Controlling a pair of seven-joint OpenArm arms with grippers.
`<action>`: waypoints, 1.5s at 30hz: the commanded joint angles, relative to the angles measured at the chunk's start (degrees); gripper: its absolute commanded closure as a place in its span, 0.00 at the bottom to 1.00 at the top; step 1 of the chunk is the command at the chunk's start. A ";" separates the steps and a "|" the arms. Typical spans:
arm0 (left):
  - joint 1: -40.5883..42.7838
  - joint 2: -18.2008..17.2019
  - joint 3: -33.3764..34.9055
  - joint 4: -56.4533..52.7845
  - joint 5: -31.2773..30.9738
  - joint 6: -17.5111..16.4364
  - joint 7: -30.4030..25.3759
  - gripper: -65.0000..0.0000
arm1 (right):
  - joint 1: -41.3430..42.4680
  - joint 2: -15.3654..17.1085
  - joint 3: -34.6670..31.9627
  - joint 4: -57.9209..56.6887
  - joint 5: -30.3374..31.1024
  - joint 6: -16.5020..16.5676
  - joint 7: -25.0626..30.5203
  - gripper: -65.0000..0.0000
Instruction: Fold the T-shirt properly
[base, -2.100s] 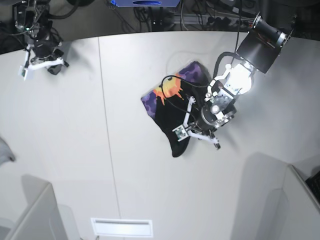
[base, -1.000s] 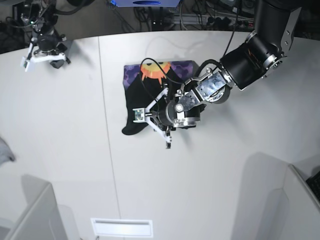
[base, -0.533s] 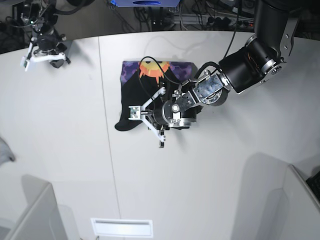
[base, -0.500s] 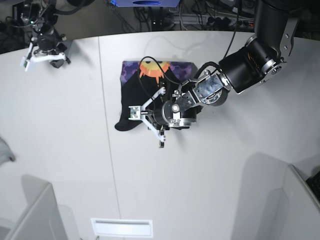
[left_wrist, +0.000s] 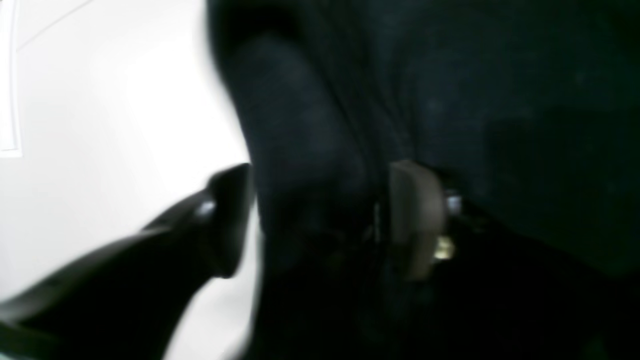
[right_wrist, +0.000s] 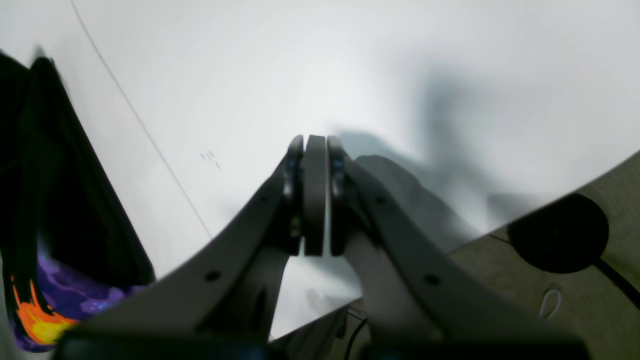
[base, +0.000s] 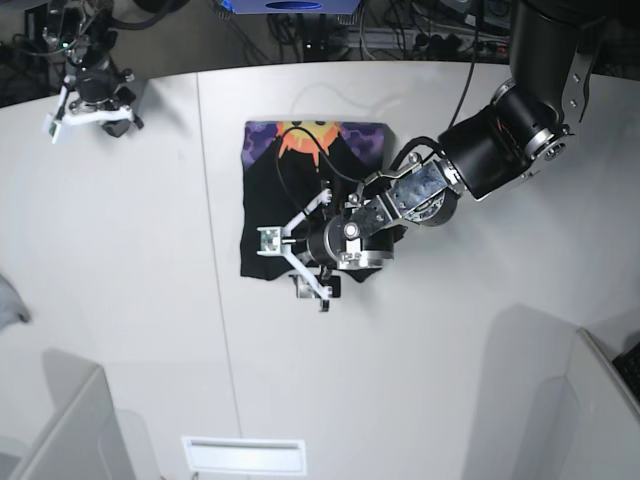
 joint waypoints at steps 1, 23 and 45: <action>-0.97 -0.17 0.09 0.04 -0.19 -1.17 1.55 0.21 | -0.25 0.50 0.15 0.91 0.20 0.40 0.99 1.00; 24.62 -4.57 -45.27 33.01 -0.54 -1.25 1.55 0.80 | -0.51 2.08 -1.52 2.40 -10.26 6.11 1.17 1.00; 81.58 -8.17 -81.14 30.55 -7.40 -1.52 -44.61 1.00 | -17.74 -9.53 -0.90 8.30 -41.73 25.72 19.28 1.00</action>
